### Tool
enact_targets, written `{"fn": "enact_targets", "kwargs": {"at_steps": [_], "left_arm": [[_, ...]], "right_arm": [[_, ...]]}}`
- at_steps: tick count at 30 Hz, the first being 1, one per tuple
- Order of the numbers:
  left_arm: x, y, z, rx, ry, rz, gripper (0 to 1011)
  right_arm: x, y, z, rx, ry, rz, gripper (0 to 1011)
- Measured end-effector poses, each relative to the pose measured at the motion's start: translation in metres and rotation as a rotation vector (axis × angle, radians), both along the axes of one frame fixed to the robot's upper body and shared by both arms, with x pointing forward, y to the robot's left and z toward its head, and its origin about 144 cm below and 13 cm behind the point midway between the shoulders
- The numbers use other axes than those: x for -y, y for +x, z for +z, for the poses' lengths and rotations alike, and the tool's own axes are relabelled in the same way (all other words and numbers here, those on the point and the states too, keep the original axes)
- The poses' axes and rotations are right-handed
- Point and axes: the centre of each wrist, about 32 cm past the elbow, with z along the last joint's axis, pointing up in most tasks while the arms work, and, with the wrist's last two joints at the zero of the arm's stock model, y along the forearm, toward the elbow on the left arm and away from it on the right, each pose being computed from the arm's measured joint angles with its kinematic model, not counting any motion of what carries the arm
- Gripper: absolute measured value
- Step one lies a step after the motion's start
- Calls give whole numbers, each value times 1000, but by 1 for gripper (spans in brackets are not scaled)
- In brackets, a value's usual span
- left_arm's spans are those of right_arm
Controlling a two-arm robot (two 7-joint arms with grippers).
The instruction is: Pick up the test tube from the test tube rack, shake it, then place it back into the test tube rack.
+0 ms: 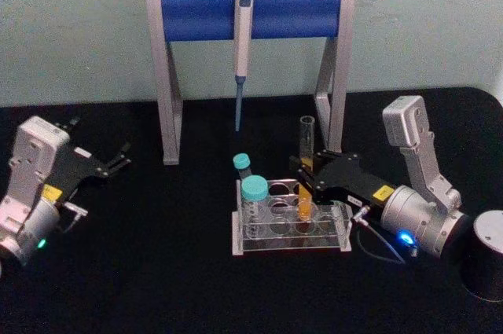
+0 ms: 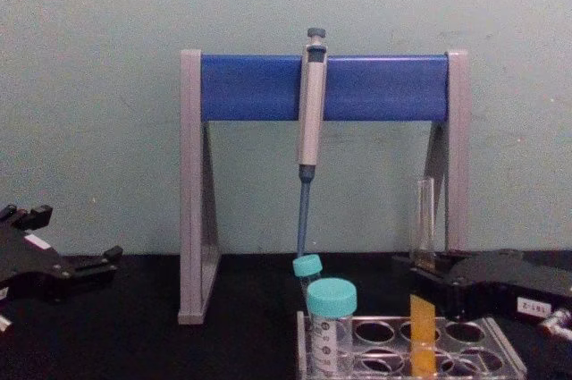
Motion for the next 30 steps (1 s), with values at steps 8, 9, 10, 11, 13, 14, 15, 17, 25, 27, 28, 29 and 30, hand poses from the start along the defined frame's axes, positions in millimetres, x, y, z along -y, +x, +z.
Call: {"fn": "enact_targets", "kwargs": {"at_steps": [8,9,10,11,13,14,15,17,25,27,28,29,30], "left_arm": [[0,0,0,0,0,0,1001],[0,0,0,0,0,0,1001],[0,0,0,0,0,0,1001],[0,0,0,0,0,0,1001],[0,0,0,0,0,0,1001],[0,0,0,0,0,0,1001],[0,0,0,0,0,0,1002],[0,0,0,0,0,0,1001],[0,0,0,0,0,0,1001],[0,0,0,0,0,0,1001],[0,0,0,0,0,0,1002],[0,0,0,0,0,0,1001],[0,0,0,0,0,0,1001]], "right_arm": [[0,0,0,-1,-4,-1,234],[1,0,-1,-1,-5,-1,234],[1,0,-1,-1,-7,0,234],[1,0,-1,-1,-8,1,234],[0,0,-1,-1,-9,3,234],[0,0,-1,-1,-10,3,234],[0,0,-1,-1,-12,3,234],[0,0,-1,1,-14,3,234],[0,0,-1,1,-15,3,234],[0,0,-1,0,-15,3,234],[0,0,-1,0,-15,3,234],[0,0,-1,0,-15,3,234],[0,0,-1,0,-15,3,234]]}}
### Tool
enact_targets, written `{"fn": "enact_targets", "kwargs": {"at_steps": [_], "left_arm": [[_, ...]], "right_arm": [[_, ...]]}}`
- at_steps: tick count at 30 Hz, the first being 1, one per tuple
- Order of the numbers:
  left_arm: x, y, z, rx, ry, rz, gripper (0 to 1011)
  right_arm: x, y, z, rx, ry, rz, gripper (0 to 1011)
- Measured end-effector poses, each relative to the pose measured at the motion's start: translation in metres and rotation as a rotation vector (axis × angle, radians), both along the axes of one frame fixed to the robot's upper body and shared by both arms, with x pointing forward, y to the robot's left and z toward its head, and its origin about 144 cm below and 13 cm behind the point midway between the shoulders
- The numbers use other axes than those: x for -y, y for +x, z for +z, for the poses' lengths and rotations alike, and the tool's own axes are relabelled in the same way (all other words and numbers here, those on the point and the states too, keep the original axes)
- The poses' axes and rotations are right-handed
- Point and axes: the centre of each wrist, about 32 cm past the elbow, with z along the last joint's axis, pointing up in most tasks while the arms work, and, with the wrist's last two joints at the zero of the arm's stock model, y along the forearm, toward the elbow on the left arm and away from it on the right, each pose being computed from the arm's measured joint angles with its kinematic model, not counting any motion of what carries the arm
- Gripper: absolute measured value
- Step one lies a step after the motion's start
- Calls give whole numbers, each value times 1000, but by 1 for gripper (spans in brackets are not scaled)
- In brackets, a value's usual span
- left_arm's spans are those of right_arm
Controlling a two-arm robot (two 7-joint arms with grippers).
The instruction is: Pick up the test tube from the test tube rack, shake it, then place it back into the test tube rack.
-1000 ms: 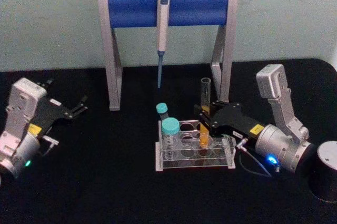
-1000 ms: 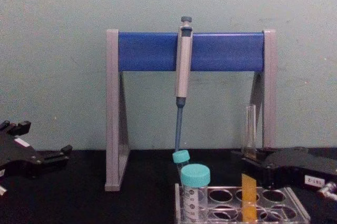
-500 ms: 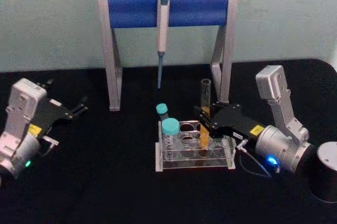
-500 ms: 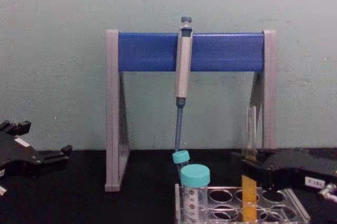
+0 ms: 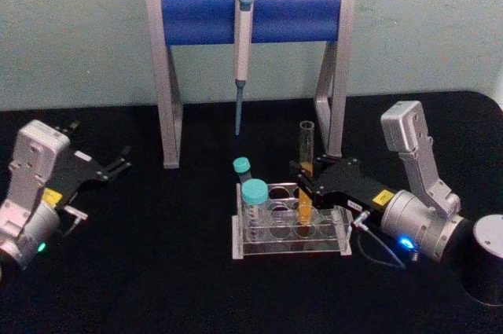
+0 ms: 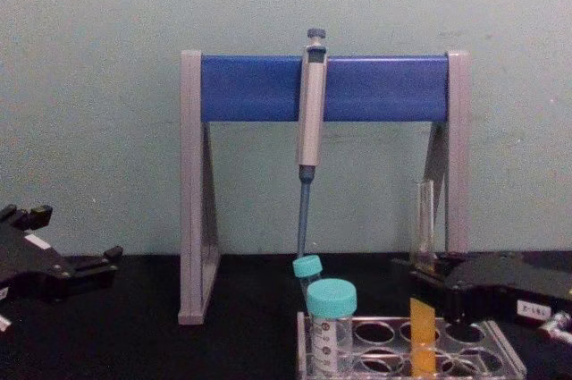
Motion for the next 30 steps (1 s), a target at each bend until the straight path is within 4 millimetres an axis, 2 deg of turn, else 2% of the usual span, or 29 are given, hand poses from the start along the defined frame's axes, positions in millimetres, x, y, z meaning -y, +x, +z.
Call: {"fn": "enact_targets", "kwargs": {"at_steps": [3,6,23,28,30], "left_arm": [[0,0,0,0,0,0,1001],[0,0,0,0,0,0,1001],[0,0,0,0,0,0,1001],[0,0,0,0,0,0,1001],[0,0,0,0,0,0,1002]], "right_arm": [[0,0,0,-4,-4,0,265],[0,0,0,-4,-3,0,350],[0,0,0,-3,0,1,889],[0,0,0,-2,0,1,998],[0,0,0,-2,0,1,1000]]}}
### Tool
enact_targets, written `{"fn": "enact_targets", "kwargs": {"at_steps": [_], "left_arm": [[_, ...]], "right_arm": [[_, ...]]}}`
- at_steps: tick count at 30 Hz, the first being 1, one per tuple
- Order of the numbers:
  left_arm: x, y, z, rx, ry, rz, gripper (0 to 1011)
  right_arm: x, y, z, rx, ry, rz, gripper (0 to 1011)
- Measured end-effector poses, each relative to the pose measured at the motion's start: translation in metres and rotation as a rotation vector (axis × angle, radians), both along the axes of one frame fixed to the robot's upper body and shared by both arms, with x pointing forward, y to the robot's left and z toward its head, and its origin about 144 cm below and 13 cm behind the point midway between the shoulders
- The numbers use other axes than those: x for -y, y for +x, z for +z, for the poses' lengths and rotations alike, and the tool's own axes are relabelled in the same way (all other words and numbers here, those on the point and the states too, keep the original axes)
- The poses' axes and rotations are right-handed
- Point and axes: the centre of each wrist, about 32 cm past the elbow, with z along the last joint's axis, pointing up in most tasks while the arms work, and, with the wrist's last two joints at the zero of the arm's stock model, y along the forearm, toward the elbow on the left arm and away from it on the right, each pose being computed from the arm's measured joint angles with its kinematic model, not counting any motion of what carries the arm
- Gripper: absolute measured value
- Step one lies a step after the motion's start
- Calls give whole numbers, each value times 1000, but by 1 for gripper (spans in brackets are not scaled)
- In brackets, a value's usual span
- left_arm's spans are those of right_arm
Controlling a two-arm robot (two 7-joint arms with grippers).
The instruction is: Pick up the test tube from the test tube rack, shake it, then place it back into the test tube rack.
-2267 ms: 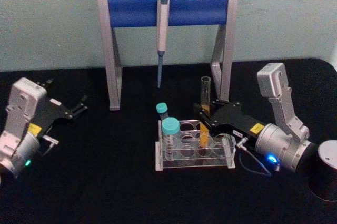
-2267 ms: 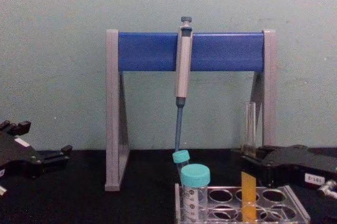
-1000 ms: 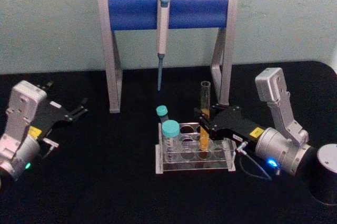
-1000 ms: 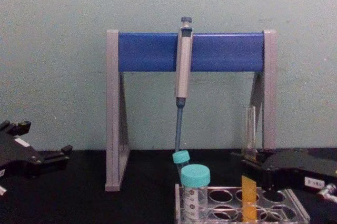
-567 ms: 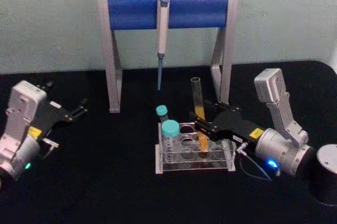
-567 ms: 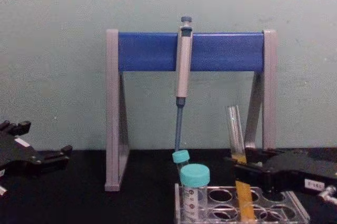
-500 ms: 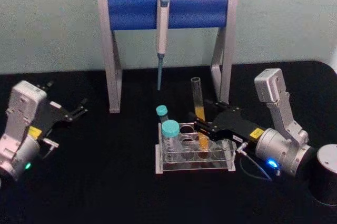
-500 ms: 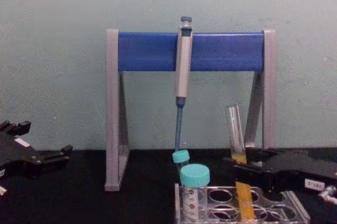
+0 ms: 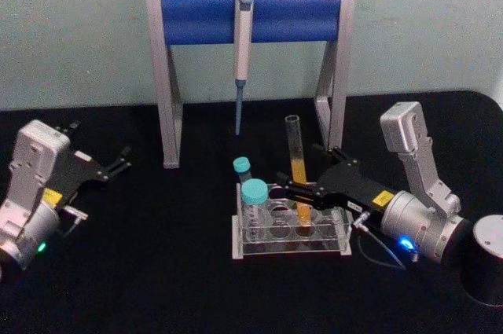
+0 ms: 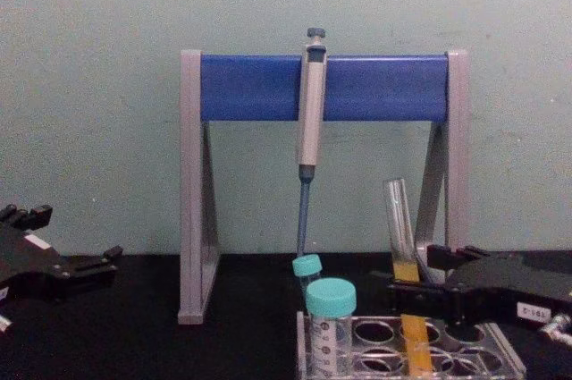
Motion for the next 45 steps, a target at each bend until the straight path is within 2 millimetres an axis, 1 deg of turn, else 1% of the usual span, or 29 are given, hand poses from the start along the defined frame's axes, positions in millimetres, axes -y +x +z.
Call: {"fn": "enact_targets", "kwargs": {"at_steps": [8,15,18,21,24,28,31,37,45], "left_arm": [[0,0,0,0,0,0,1001],[0,0,0,0,0,0,1002],[0,0,0,0,0,0,1001],[0,0,0,0,0,0,1001],[0,0,0,0,0,0,1001],[0,0,0,0,0,0,1001],[0,0,0,0,0,0,1001],[0,0,0,0,0,0,1001],[0,0,0,0,0,0,1001]], "right_arm": [[1,-1,1,5,2,1,1000],[15,-14,5,50,7,-6,1000],[23,-25,6,82,21,-56,1000],[28,-31,6,96,31,-99,1000],[35,-42,1,118,31,-187,1000],[39,-49,-5,129,25,-253,1000],[40,-56,-14,139,11,-327,1000],[38,-60,-32,123,-21,-395,1000],[36,-58,-49,65,-35,-423,1000]]}}
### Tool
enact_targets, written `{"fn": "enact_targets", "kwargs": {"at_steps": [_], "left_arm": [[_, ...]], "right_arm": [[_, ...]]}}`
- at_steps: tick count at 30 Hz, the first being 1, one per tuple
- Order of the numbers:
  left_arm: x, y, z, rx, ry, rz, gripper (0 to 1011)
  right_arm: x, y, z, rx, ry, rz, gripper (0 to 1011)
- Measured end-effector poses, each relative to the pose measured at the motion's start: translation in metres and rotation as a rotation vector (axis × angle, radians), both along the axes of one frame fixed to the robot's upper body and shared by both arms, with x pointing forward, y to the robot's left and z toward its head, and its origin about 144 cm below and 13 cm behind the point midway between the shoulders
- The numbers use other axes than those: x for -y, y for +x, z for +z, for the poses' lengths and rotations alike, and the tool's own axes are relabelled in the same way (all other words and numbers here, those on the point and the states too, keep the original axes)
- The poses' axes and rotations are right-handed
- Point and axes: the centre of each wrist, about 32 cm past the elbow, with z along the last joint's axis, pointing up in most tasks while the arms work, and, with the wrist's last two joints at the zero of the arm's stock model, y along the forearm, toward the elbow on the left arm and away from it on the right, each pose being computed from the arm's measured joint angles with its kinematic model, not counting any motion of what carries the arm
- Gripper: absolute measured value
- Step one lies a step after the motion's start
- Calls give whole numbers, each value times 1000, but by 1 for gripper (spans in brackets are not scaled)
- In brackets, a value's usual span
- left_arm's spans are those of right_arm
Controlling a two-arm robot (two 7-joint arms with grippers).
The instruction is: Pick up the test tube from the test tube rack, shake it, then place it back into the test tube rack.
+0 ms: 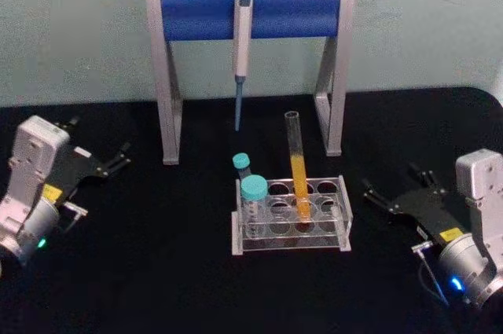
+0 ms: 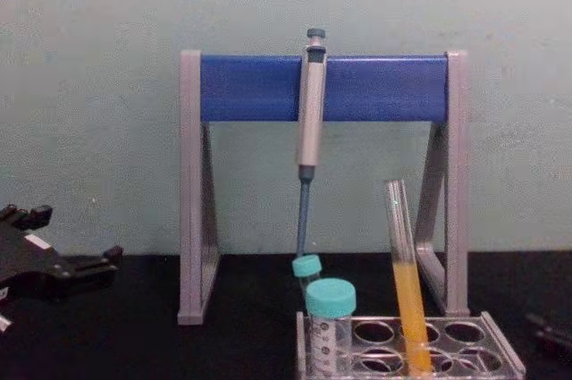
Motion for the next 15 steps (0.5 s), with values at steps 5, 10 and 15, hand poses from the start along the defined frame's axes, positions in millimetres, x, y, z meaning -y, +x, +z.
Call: {"fn": "enact_targets", "kwargs": {"at_steps": [5,10,15], "left_arm": [[0,0,0,0,0,0,1001],[0,0,0,0,0,0,1001],[0,0,0,0,0,0,1001]], "right_arm": [[-2,2,-7,-30,1,2,1000],[-4,4,-12,-47,-1,8,1000],[-5,5,-14,-54,-4,10,1000]]}}
